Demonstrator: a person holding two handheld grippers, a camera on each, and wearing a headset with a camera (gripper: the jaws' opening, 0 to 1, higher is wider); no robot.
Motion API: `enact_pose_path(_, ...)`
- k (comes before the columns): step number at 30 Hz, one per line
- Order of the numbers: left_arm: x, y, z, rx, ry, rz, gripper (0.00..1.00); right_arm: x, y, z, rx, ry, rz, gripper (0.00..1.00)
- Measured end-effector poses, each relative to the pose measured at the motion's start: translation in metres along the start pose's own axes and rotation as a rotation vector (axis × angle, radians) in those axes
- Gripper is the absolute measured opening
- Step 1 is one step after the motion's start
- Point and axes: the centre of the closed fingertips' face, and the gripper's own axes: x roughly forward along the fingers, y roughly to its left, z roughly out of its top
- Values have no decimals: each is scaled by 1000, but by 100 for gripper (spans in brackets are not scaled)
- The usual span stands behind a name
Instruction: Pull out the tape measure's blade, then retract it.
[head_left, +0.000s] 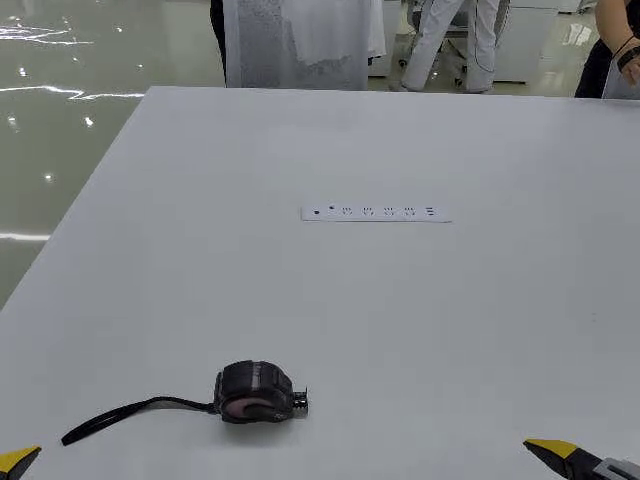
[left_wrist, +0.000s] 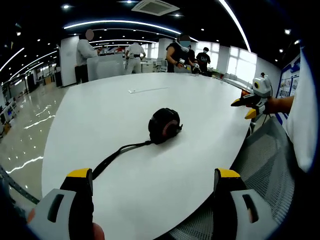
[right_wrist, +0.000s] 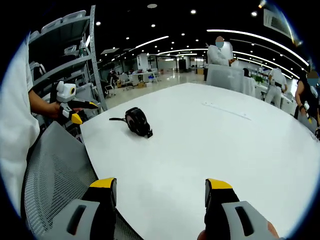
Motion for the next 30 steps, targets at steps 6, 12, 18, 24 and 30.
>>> enact_pose_path(6, -1, -3, -4, -21, 3, -19, 99, -2, -3, -3, -12, 9, -4, 78)
enact_pose_path(12, -2, -3, -6, -28, 5, -21, 99, -3, -7, -4, -21, 22, -5, 85)
enact_pose_path(18, -3, -2, -9, -38, 10, -26, 99, -3, -7, -4, -29, 26, -6, 92)
enact_pose_path(24, -2, 0, -9, -41, 9, -28, 99, -4, -6, -5, -46, 36, -11, 97)
enact_pose_path(30, -1, -2, -9, -48, 7, -33, 99, -6, -8, -7, -43, 41, -13, 97)
